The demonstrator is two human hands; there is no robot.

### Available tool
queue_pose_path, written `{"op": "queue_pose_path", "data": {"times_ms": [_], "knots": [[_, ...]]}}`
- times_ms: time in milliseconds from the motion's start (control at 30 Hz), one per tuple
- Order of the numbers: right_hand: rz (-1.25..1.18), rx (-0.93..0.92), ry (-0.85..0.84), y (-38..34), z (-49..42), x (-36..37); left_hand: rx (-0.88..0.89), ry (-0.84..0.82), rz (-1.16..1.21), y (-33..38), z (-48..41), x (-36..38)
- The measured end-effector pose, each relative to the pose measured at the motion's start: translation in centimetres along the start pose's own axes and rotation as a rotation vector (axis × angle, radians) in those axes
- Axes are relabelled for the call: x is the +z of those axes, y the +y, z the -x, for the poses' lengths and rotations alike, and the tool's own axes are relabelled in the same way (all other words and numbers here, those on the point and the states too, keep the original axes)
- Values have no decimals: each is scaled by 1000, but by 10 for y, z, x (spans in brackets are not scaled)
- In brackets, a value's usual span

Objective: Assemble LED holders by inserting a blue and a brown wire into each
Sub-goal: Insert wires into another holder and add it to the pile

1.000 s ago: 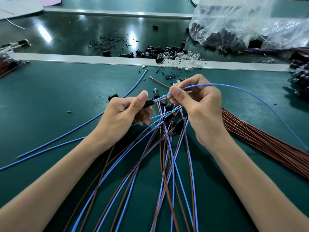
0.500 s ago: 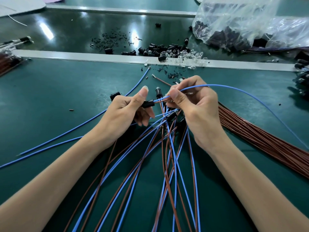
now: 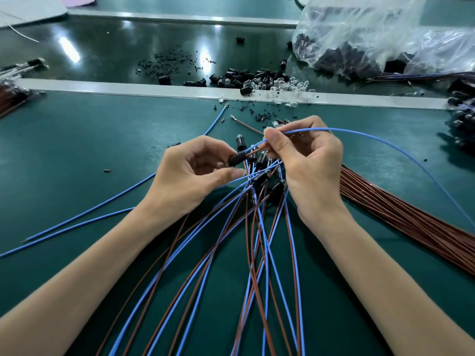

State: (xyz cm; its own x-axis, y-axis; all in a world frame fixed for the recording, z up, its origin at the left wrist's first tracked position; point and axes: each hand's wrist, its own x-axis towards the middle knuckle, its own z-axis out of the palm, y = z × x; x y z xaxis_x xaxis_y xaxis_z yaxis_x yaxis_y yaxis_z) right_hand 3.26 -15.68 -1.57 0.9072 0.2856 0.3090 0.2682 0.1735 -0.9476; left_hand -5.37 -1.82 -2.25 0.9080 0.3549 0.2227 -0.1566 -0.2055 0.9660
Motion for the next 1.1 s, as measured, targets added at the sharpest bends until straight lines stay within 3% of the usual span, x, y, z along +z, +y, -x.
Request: {"op": "queue_pose_path", "data": {"times_ms": [233,400,500,567,667,800,1100], "knots": [[-3,57,-82,-1,-3,-5,14,10,-9,1,0,1],[135,159,-195,2,-2,-6,-18,-15,-104,0,1,-1],[45,161,-244,-2,-4,-7,-55,-6,-133,-1,1,-2],[-5,156,-179,-3,-7,-9,-65,-9,-139,-1,1,-2],[180,71,-95,0,-9,-10,-66,-38,-134,0,2,-3],[313,-7,-197,1,-5,-8,-47,-116,-183,-2,4,-2],[401,40,-342,-5,-3,-8,42,-82,-244,-3,5,-1]]}}
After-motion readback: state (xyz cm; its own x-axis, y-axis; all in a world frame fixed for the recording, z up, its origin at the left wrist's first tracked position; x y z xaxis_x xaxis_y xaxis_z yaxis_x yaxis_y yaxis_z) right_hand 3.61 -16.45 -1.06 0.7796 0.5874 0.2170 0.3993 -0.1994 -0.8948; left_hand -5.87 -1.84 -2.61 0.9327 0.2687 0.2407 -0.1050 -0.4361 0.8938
